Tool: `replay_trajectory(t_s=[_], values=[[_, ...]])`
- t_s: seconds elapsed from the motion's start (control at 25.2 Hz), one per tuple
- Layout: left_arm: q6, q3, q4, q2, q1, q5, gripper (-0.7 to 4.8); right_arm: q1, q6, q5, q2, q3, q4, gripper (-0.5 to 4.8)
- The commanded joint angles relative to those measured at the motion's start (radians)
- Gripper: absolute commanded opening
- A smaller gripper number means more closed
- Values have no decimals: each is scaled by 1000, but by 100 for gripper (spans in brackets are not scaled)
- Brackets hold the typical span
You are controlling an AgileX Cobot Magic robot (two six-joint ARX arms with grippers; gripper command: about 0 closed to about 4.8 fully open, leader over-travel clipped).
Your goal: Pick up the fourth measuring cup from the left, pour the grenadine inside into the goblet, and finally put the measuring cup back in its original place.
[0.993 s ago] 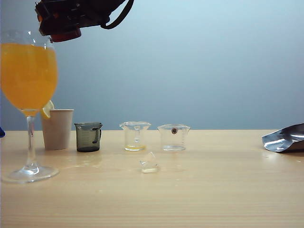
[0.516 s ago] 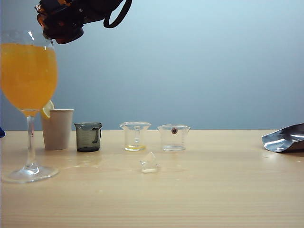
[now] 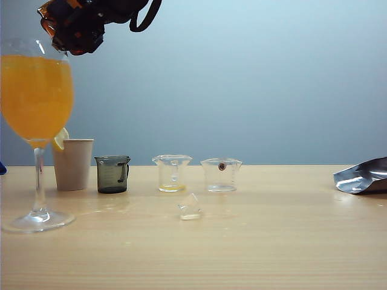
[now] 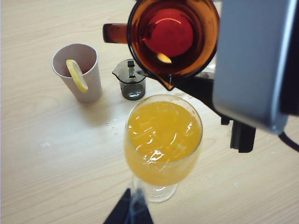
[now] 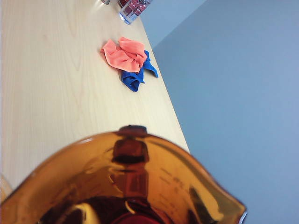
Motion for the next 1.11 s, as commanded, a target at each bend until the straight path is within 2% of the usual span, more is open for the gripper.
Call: replay_trajectory(t_s=[0.04,0.32,1.11], values=[[3,1,5,-2,1,4,-5,3,-23,4,-9,7,34,138],[3,1,0,-2,1,4,-5,4,-78,5,-9,8,84,138],[3,1,-16,-3,1,4,-5,28,-210,50,-9,7,84,138]])
